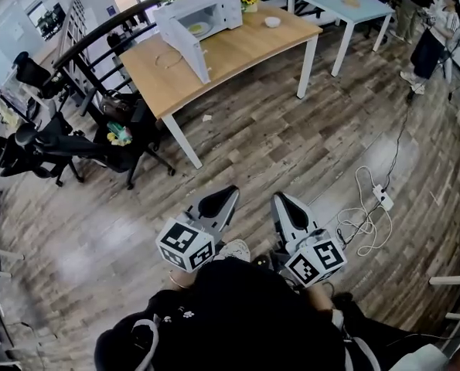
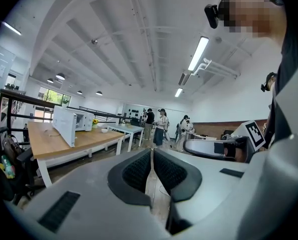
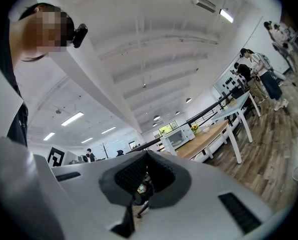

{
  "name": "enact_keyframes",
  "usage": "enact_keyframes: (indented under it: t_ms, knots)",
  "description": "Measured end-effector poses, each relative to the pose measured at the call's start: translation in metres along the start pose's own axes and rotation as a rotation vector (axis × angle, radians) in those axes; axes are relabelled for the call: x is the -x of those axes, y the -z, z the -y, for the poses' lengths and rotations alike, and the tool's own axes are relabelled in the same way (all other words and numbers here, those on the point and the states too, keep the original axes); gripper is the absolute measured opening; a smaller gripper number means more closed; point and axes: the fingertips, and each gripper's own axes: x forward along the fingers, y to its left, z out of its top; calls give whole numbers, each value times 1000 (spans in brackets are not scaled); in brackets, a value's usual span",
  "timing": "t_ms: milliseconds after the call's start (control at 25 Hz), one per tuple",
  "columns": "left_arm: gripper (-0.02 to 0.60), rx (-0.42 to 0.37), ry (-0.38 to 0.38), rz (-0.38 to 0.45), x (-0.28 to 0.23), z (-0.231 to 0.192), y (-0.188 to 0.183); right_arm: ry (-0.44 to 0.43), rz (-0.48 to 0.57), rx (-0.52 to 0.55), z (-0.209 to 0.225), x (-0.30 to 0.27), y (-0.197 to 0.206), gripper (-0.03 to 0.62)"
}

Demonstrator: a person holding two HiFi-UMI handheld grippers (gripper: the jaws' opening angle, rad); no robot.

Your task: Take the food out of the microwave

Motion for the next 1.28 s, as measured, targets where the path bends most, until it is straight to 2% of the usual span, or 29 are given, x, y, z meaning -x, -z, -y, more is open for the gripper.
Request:
enact_keyframes:
  t_ms: [240,560,720,1280]
  knots:
    - [26,16,1,1,-3,3,1,1,-4,8,-2,6,-2,0]
    - [26,-32,6,-17,-19,9,2,11,-15,-2,15,8,-2,0]
    - [26,-21,18,-12,-31,4,1,8,-15,-2,21,1,-4,0]
    - [26,3,102,7,-126,-34,-13,83,-8,28,99,-47,-35,0]
